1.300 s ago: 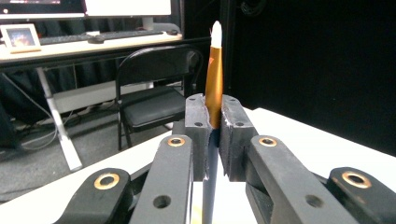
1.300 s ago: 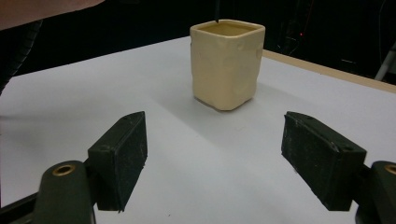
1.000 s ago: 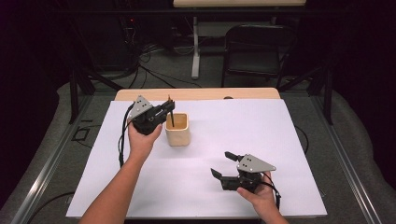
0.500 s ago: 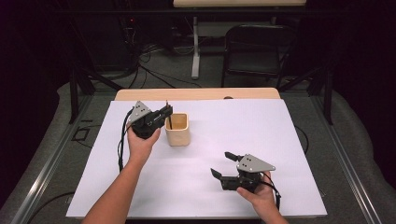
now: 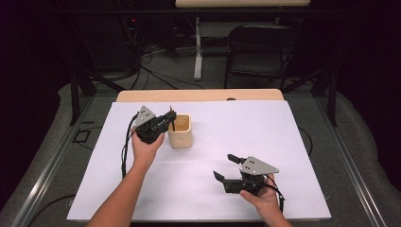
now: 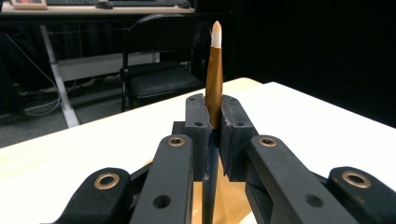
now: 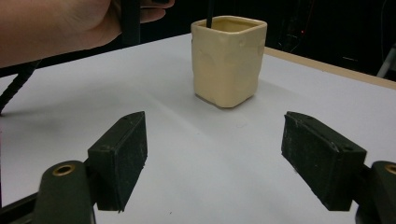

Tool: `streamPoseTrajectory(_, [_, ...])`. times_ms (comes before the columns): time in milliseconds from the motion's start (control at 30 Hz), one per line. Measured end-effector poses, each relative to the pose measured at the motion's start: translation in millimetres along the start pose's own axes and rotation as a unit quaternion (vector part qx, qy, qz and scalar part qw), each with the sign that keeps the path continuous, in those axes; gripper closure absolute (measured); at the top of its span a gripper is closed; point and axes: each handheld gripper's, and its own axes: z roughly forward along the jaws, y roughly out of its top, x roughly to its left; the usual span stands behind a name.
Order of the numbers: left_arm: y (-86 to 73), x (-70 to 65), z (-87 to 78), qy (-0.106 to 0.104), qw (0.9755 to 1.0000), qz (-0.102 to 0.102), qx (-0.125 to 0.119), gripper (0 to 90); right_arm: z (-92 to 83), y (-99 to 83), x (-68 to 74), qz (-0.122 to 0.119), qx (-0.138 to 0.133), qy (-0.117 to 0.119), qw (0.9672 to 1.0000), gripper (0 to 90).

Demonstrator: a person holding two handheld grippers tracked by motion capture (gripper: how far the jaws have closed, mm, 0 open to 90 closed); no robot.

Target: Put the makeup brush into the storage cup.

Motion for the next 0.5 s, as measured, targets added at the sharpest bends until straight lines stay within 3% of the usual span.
streamPoseTrajectory(500, [-11.2,1.8,1.8,0.003,0.9999,-0.004,0.009,83.6,-0.6,-0.2,1.1,-0.001,0.001,-0.001,1.0,22.1])
